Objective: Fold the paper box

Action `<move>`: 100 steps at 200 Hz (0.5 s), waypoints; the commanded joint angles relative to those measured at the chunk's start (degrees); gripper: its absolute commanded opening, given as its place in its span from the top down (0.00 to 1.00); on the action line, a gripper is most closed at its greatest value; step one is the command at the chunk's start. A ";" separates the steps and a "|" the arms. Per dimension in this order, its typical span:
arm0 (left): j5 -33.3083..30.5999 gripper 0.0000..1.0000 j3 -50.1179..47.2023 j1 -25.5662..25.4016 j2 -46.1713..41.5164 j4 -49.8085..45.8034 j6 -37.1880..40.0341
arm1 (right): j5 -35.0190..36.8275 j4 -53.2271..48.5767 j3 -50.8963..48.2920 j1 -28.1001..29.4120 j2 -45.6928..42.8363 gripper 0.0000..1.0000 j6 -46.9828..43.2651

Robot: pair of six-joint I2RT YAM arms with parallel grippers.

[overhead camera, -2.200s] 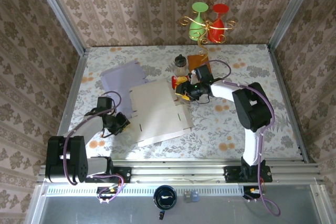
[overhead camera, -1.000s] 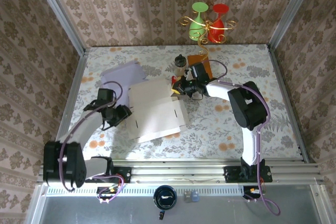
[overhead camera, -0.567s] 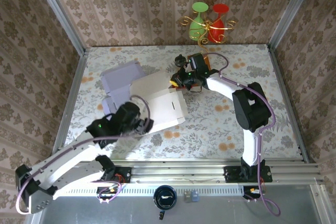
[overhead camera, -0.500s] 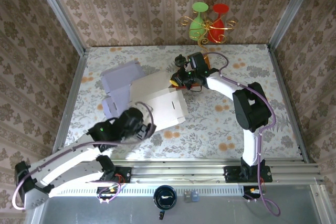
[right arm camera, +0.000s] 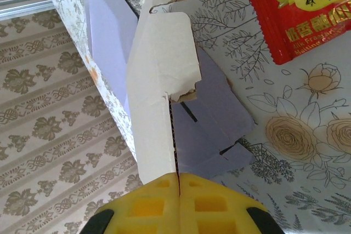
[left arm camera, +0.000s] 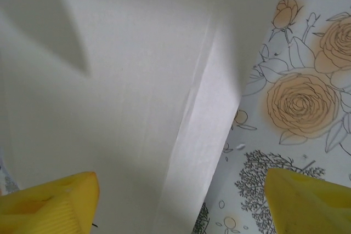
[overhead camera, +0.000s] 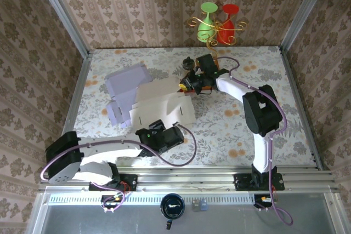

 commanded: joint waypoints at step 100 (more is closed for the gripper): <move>-10.88 0.20 6.07 3.18 16.46 2.67 5.17 | -3.97 -1.97 0.00 -1.55 -0.10 1.00 5.12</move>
